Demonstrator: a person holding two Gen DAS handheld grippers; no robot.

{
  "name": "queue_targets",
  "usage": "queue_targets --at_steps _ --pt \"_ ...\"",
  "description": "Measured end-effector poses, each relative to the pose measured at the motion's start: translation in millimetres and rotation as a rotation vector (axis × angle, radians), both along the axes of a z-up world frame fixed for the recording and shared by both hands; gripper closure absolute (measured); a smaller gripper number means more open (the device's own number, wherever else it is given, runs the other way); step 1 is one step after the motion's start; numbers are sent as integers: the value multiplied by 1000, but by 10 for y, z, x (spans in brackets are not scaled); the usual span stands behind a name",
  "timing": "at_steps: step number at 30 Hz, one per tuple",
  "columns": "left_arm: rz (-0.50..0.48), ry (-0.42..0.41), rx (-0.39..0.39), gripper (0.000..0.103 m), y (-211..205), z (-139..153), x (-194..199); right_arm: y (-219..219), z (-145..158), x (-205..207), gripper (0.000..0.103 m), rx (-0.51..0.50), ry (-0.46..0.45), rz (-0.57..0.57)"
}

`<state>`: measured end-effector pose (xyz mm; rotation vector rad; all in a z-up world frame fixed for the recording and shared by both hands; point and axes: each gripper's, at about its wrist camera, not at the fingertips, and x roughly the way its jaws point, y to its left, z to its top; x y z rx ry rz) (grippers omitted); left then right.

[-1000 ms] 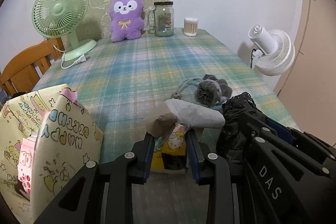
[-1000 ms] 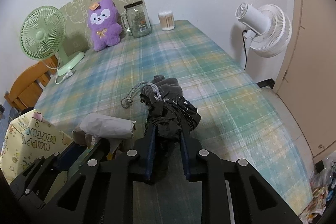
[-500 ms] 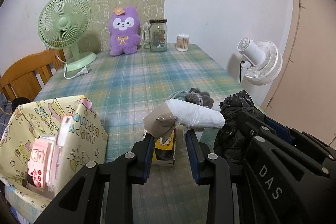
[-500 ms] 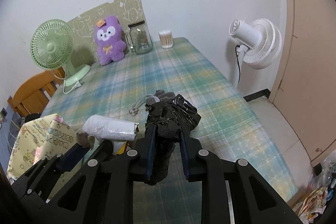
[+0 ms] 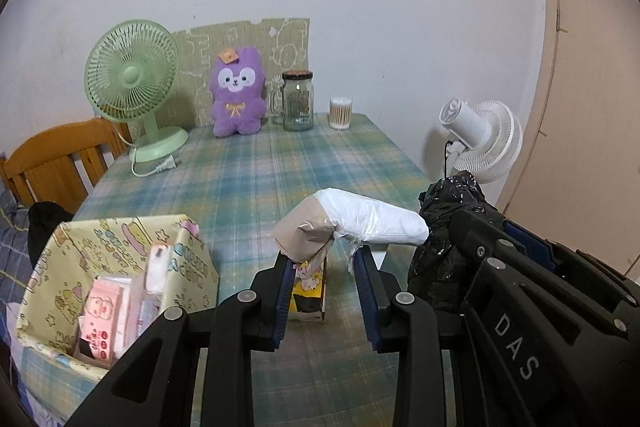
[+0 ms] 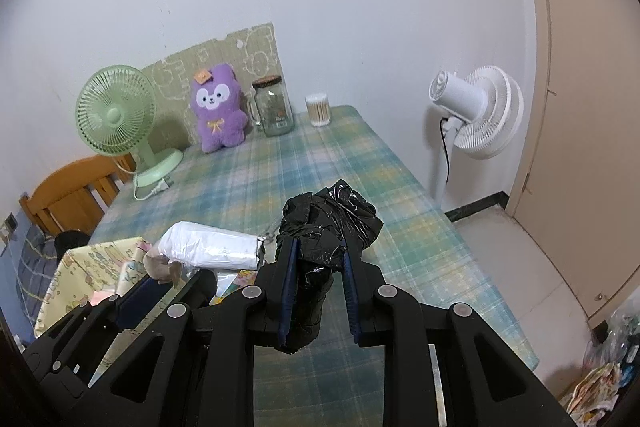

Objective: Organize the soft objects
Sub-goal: 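Lift the white cloth with the left tool while the right tool lifts the black umbrella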

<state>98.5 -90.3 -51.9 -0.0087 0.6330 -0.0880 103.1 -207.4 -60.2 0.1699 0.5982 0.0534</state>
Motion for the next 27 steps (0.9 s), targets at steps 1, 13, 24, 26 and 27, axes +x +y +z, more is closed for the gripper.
queue_targets --at_steps 1,13,24,26,27 --pt "0 -6 1 73 6 29 -22 5 30 -23 78 -1 -6 1" --pt "-4 -75 -2 73 76 311 -205 54 340 -257 78 -13 -72 -2" --pt "-7 -100 -7 73 213 384 -294 201 452 -329 78 -27 -97 2" --pt "-6 -103 -6 73 259 395 -303 246 466 -333 78 -30 -99 6" --pt "-5 -103 -5 73 276 396 -302 273 472 -334 78 -31 -100 9"
